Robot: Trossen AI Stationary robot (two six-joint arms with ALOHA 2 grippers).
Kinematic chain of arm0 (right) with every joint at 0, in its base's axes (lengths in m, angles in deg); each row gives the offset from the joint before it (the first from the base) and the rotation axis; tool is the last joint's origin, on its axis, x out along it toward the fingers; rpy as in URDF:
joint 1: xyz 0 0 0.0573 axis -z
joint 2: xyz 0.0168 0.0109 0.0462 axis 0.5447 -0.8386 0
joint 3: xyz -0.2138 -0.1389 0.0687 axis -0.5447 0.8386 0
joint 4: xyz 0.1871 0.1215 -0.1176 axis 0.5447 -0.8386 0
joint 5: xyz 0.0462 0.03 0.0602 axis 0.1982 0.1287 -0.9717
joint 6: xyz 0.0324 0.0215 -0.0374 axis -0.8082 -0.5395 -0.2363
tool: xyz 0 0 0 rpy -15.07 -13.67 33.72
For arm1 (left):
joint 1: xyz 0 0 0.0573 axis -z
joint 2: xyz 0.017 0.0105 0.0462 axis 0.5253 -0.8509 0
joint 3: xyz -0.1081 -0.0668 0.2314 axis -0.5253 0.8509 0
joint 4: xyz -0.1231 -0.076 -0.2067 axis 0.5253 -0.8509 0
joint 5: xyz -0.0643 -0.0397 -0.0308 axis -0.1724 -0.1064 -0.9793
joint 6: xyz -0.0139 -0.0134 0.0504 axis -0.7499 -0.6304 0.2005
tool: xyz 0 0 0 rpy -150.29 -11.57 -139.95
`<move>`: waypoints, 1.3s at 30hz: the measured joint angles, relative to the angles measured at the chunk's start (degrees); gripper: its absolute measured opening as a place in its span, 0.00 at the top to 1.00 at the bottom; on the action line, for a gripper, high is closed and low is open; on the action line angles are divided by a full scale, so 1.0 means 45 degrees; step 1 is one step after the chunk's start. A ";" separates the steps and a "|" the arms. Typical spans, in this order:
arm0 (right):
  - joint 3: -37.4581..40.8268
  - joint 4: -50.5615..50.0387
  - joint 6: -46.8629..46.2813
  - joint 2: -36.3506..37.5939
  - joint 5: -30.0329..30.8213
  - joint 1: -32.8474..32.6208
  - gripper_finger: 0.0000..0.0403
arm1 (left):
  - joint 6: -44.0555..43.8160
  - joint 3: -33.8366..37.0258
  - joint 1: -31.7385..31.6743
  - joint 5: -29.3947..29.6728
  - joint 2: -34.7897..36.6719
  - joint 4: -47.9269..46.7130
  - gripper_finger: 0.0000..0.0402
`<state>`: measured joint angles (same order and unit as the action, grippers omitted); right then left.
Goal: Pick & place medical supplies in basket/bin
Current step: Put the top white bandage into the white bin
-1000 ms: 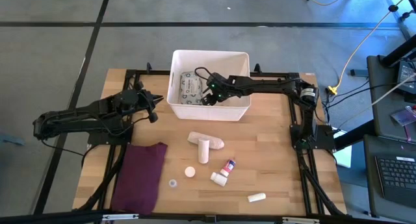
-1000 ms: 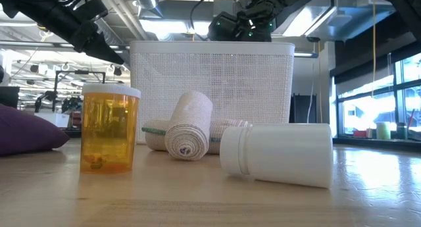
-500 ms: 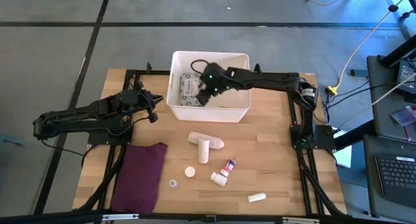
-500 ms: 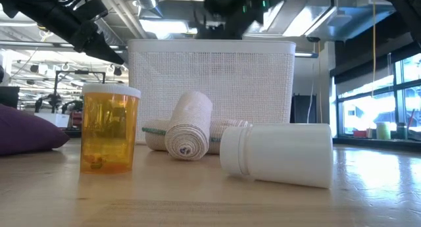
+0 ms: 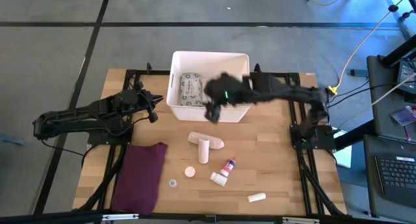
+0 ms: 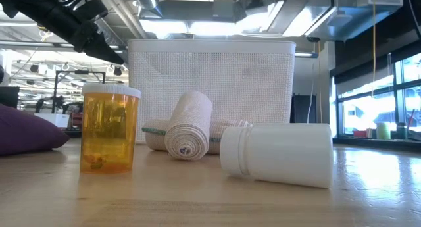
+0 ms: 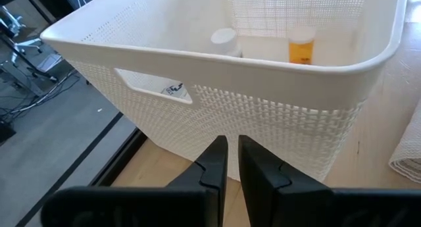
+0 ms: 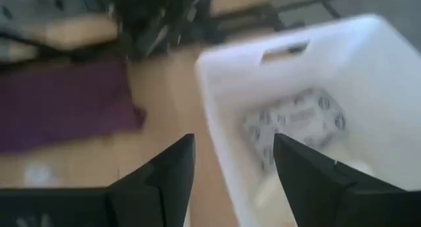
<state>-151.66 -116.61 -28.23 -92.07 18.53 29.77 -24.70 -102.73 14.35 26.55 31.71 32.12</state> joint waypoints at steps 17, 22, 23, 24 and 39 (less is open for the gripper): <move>0.4478 -0.6227 -1.1275 0.0146 0.9923 -0.7681 0.49 | -0.0012 0.0000 0.0000 -0.0085 0.0000 0.0002 0.92; 0.7347 -0.6365 -1.4304 0.0638 1.1248 -0.8611 0.49 | -0.0015 0.0000 0.0000 -0.0459 0.0000 0.0002 0.92; 0.7956 -0.6360 -1.5011 0.0834 1.1261 -0.8766 0.49 | -0.0010 0.0000 0.0000 -0.0460 0.0000 0.0006 0.92; 0.8578 -0.6364 -1.5766 0.1048 1.1256 -0.8942 0.49 | 0.0000 0.0000 0.0000 -0.0451 0.0000 0.0002 0.92; 1.4083 -0.5749 -2.0094 0.2031 1.2756 -1.0499 0.49 | 0.0006 0.0000 0.0000 -0.0445 0.0000 0.0002 0.92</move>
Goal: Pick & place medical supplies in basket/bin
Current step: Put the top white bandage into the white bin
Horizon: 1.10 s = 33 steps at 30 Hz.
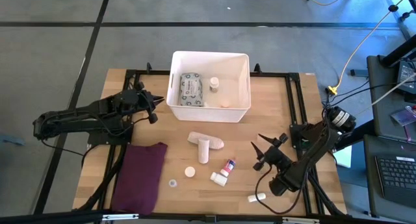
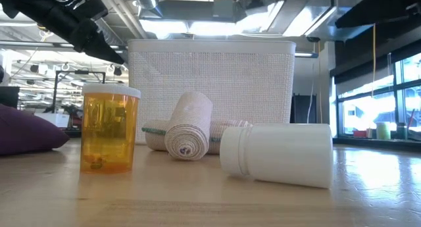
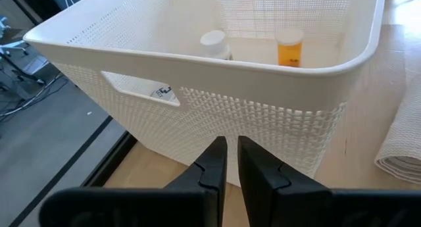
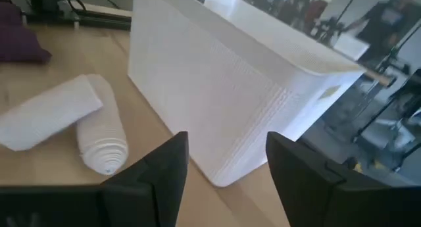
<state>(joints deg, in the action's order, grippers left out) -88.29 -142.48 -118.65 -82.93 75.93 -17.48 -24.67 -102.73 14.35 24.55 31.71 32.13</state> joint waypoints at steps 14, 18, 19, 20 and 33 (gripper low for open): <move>0.0256 -0.0177 -0.0046 -0.0005 0.0030 0.0177 0.49 | 0.0004 0.0000 0.0000 0.0005 0.0000 0.0005 0.92; 0.0256 -0.0173 -0.0046 -0.0005 0.0030 0.0182 0.49 | 0.0005 0.0000 0.0000 0.0000 0.0000 0.0008 0.92; 0.0256 -0.0172 -0.0046 -0.0005 0.0030 0.0182 0.49 | 0.0009 0.0000 0.0000 0.0013 0.0000 0.0018 0.92; 0.0256 -0.0172 -0.0046 -0.0005 0.0030 0.0182 0.49 | 0.0006 0.0000 0.0000 0.0024 0.0000 0.0024 0.92; 0.0256 -0.0051 -0.0169 -0.0005 -0.0130 0.0182 0.49 | 0.0013 0.0000 0.0000 -0.1872 -0.0004 0.1631 0.69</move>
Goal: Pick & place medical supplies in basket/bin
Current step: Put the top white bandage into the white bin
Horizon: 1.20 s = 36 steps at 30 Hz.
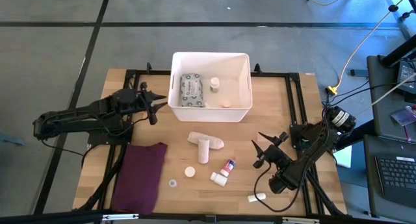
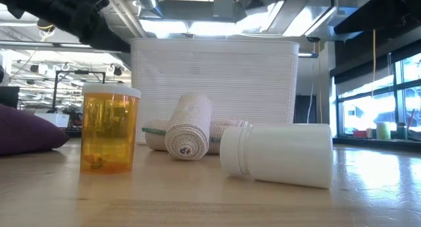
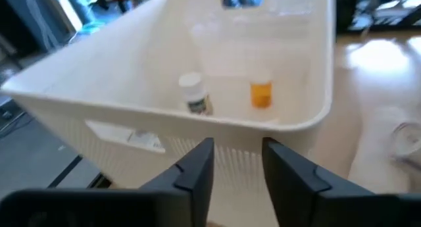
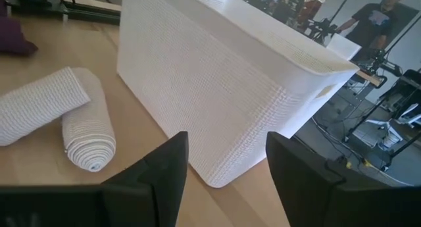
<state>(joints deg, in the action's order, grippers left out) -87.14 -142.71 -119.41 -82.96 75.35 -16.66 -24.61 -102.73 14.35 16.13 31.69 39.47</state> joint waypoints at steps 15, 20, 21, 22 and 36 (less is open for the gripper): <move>0.0000 0.0117 0.0007 -0.0005 -0.0189 0.0000 0.49 | 0.2038 -0.1018 0.0006 -0.0661 0.0335 0.2908 0.57; 0.0000 0.0112 0.0017 -0.0005 -0.0189 0.0000 0.49 | 0.1943 -0.1823 0.0371 -0.3389 -0.0237 0.2904 0.57; 0.0000 0.0112 0.0017 -0.0005 -0.0185 0.0000 0.49 | 0.1505 -0.1987 0.0520 -0.3773 -0.0482 0.2818 0.57; 0.0000 0.0112 0.0017 -0.0005 -0.0185 0.0000 0.49 | 0.1148 -0.2199 0.0703 -0.3952 -0.0796 0.2781 0.57; 0.0000 0.0136 0.0036 -0.0010 -0.0194 0.0000 0.49 | 0.4589 -0.6781 0.4531 -0.3882 -0.7295 -0.2044 0.57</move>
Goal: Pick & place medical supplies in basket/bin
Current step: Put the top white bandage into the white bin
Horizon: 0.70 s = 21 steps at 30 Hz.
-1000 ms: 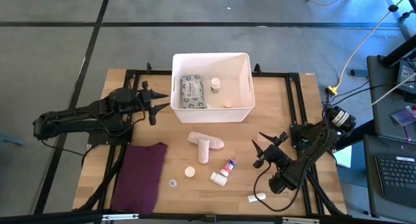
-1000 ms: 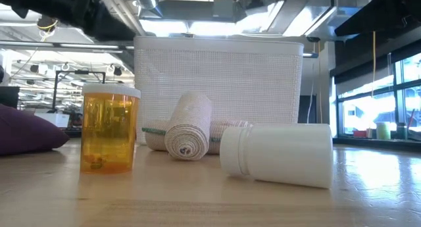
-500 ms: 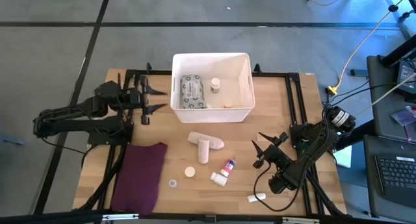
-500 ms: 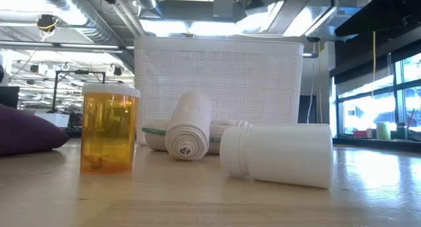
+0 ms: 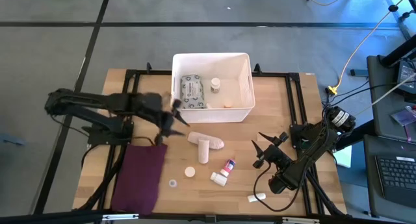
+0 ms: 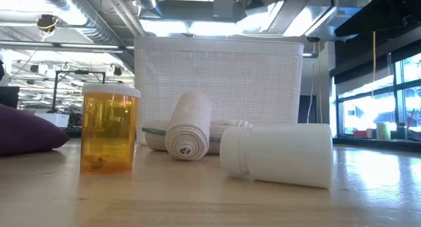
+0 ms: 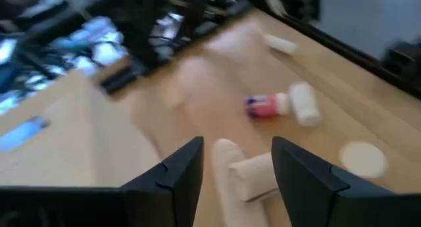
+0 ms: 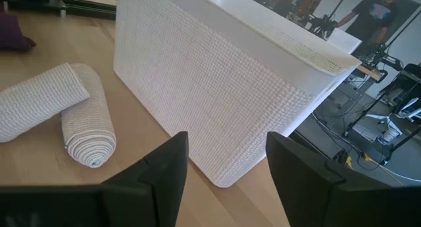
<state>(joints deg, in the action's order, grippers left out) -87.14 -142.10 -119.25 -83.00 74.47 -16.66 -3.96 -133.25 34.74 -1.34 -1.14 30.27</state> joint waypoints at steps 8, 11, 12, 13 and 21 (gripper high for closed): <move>0.0000 0.0033 0.0000 0.0000 -0.0007 0.0000 0.49 | 0.0741 -0.2893 0.2240 0.2145 -0.3103 -0.1175 0.58; 0.0000 0.0083 0.0000 0.0000 -0.0082 0.0000 0.49 | 0.1554 -0.3538 0.2613 0.2389 -0.3992 -0.1545 0.58; 0.0000 0.0083 0.0000 0.0000 -0.0091 0.0000 0.49 | 0.1748 -0.3622 0.2650 0.2481 -0.4261 -0.1570 0.58; 0.0000 0.0083 0.0000 0.0000 -0.0103 0.0000 0.49 | 0.1896 -0.3675 0.2657 0.2531 -0.4534 -0.1622 0.58; 0.0000 0.0180 0.0000 0.0000 -0.0121 0.0000 0.49 | 0.1814 -0.3773 0.2662 0.2703 -0.5902 -0.1404 0.58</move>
<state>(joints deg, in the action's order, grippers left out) -87.14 -141.29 -119.25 -83.00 73.93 -16.66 4.21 -150.23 46.72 10.82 -27.70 23.95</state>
